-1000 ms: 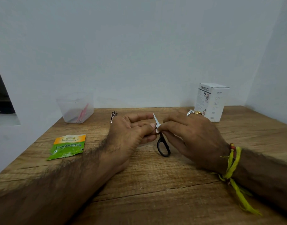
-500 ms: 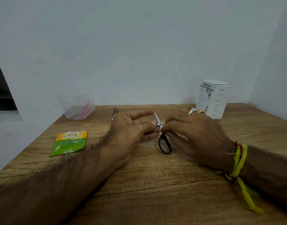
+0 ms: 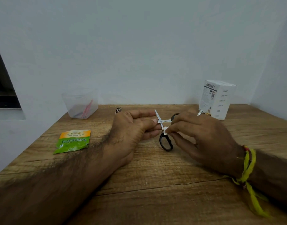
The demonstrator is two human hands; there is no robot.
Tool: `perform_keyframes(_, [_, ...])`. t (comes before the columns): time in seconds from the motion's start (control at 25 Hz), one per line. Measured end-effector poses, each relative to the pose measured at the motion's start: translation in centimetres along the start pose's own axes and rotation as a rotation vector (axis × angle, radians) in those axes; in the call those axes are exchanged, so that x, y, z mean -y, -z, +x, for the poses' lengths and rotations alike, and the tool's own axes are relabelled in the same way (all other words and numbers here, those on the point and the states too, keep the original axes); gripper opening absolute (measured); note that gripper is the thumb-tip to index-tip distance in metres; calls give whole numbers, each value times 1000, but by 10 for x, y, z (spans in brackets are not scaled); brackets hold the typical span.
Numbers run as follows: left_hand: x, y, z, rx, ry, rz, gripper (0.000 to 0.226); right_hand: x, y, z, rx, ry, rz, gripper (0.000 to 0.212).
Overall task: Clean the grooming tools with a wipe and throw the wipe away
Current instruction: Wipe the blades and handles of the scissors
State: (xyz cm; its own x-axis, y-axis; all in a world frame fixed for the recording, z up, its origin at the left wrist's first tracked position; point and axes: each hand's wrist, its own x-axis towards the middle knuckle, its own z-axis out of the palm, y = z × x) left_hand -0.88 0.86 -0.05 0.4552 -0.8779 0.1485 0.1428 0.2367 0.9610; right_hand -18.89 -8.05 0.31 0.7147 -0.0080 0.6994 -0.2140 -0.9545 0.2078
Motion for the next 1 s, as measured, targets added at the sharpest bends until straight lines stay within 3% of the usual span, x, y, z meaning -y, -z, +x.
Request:
perform_keyframes(0.48, [-3,-5,-2,-10,24,28,17,8,-3,4,95,115,-53,11])
perform_keyframes(0.76, [-2,-3,-2,24,29,32,26,2,-3,1,125,68,38,13])
perform_keyframes(1.0, [-1,-4,-2,-11,-15,89,20,3,-2,0,106,67,1,16])
